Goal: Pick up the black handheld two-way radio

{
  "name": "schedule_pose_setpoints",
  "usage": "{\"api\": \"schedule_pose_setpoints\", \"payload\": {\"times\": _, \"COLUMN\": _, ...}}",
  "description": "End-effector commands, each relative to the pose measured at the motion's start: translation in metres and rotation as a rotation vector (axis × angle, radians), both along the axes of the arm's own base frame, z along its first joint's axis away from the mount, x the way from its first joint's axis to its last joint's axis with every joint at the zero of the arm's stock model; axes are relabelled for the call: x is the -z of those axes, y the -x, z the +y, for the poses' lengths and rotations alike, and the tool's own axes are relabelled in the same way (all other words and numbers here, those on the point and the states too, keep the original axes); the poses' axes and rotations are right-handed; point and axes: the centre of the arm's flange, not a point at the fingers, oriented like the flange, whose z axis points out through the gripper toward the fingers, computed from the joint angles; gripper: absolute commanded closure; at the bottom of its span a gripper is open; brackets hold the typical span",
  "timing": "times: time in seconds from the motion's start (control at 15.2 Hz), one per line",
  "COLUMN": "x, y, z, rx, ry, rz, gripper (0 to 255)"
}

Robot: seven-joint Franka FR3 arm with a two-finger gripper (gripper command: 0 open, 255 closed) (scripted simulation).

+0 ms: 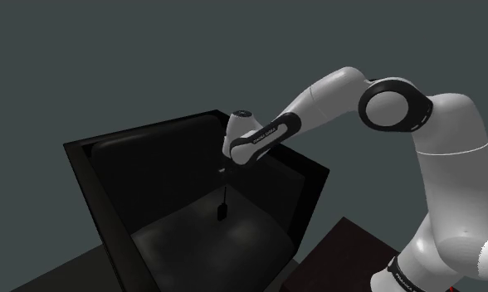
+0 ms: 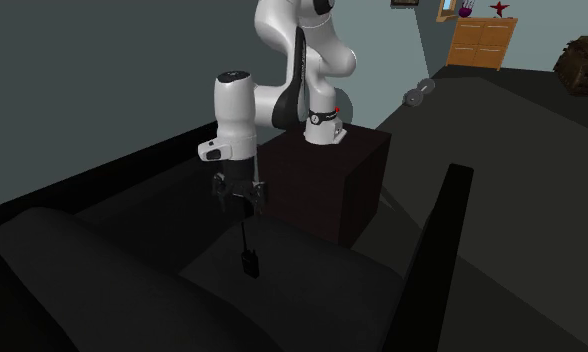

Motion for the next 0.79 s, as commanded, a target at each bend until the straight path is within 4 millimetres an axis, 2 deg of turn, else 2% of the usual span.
{"api": "schedule_pose_setpoints", "payload": {"times": 0.0, "x": 0.012, "y": -0.001, "z": 0.000, "rx": 0.000, "ry": 0.000, "rz": -0.001, "gripper": 0}}
{"api": "schedule_pose_setpoints", "payload": {"times": 0.2, "x": 0.031, "y": -0.001, "z": 0.000, "rx": 0.000, "ry": 0.000, "rz": -0.001, "gripper": 0}}
{"api": "schedule_pose_setpoints", "payload": {"times": 0.33, "x": 0.031, "y": -0.001, "z": 0.000, "rx": 0.000, "ry": 0.000, "rz": -0.001, "gripper": 0}}
{"api": "schedule_pose_setpoints", "payload": {"times": 0.4, "x": 0.031, "y": -0.001, "z": 0.000, "rx": 0.000, "ry": 0.000, "rz": -0.001, "gripper": 255}}
{"api": "schedule_pose_setpoints", "payload": {"times": 0.73, "x": 0.031, "y": -0.001, "z": 0.000, "rx": 0.000, "ry": 0.000, "rz": -0.001, "gripper": 255}}
